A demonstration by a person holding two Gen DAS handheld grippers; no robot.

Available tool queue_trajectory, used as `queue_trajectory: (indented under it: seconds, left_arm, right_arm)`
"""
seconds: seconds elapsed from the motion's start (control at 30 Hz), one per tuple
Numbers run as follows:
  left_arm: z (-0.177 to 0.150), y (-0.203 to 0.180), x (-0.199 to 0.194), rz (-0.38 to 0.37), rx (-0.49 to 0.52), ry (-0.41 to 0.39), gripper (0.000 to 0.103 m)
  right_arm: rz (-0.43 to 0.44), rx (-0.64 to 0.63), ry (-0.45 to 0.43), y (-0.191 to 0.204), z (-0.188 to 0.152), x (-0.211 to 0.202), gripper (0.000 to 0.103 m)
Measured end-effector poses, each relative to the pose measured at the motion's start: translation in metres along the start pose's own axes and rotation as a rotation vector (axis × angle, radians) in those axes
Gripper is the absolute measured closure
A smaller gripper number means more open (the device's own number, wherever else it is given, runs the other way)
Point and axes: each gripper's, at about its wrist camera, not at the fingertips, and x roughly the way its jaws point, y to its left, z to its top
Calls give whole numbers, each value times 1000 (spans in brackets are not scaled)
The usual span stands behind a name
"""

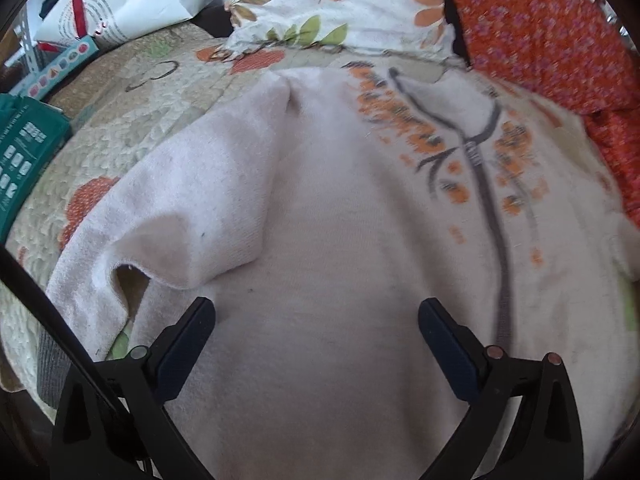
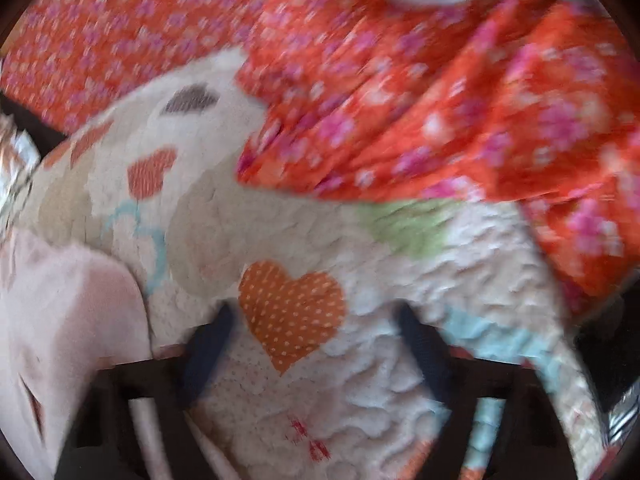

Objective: Fold small clothes
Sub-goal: 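Grasp the grey cuff of the white shirt sleeve with the right gripper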

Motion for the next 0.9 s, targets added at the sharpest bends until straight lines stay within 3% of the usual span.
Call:
queue_trajectory:
  seconds: [0.1,0.2,0.33,0.43,0.5,0.57,0.6,0.63,0.67,0.7,0.73,0.8,0.9]
  left_arm:
    - [14,13,-27,-59,-20,-68,6]
    - [31,38,-50,-29,-22,-135,6]
    - [48,85,-53,56,-34,-105,6]
    - [45,120,-41,122,-49,-35,6]
    - [38,136,-27,159,-37,16,6]
    - [30,143,-10,161,-16,70,19]
    - [27,146,1,130,-10,117,50]
    - [25,150,11,95,-22,166,70]
    - [23,153,10,79,-46,145,72]
    - [24,156,7,82,-64,125,89]
    - [26,160,4,79,-81,124,93]
    - [33,176,-6,160,-150,68,97]
    - [45,214,-29,412,-278,-36,97]
  right_arm:
    - [-9,37,-152,-2,0,-46,39]
    - [102,103,-229,-1,-9,-92,38]
    - [317,126,-208,22,-22,-127,37]
    - [402,92,-178,52,-41,-132,36]
    - [437,65,-113,73,-51,-125,36]
    - [465,21,-63,94,-53,-116,37]
    - [453,-7,-56,101,-56,-112,37]
    - [435,-23,-54,107,-59,-109,36]
    - [423,-32,-53,110,-60,-106,36]
    - [421,-30,-51,111,-61,-104,37]
    - [421,-24,-48,109,-61,-102,36]
    - [407,-8,-47,104,-59,-98,36]
    - [379,12,-51,96,-58,-95,37]
